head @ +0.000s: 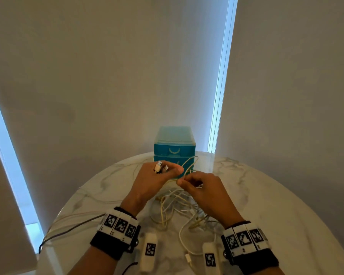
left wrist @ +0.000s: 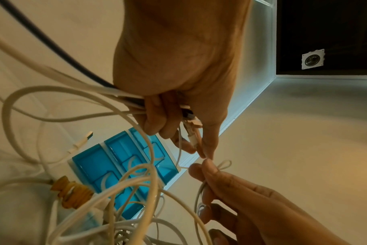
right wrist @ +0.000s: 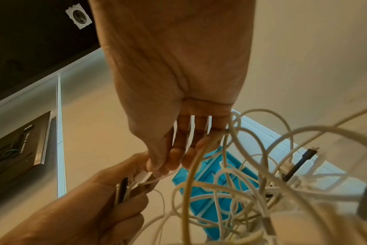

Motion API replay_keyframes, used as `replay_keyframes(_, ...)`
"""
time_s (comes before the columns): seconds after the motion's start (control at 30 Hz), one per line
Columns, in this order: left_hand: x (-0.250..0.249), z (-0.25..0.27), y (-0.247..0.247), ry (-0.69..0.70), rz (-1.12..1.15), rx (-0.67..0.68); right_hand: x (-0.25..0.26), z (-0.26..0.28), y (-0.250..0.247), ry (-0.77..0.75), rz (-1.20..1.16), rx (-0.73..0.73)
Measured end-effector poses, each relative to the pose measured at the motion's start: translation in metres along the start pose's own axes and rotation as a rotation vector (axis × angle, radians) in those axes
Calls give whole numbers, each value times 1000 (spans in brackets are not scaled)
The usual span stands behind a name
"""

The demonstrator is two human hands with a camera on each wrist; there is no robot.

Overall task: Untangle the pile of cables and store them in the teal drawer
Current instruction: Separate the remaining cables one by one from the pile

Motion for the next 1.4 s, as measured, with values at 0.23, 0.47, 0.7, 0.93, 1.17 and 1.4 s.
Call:
replay_keyframes(0.23,-12,4,7,-5,-133,53,2,-1,-2,25,-1,-28)
replay_keyframes(0.47,-27,-11,-3,-43,-134,27,17,-23,-7,35,150,38)
replay_keyframes(0.7,-63,-29,-48,37,35,-391,-9,-21,-10,209,340,173)
replay_keyframes(0.93,-62,-29,-47,93,102,-412,-22,-13,-29,249,217,83)
replay_keyframes(1.17,-46,-17,-3,87,116,-269,-39,-21,-6,404,106,82)
replay_keyframes(1.4,-66,-19,-40,170,192,-392,-30,-44,-80,410,91,-313)
Point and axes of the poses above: each hand's wrist, its own z-axis away from the middle knuckle, its own y-axis out of the palm, x = y × z, the point moved 4 cm from there along -z, towards the middle knuckle, and after that the axes turned 8 degrees about x, right-handed, at the moved point
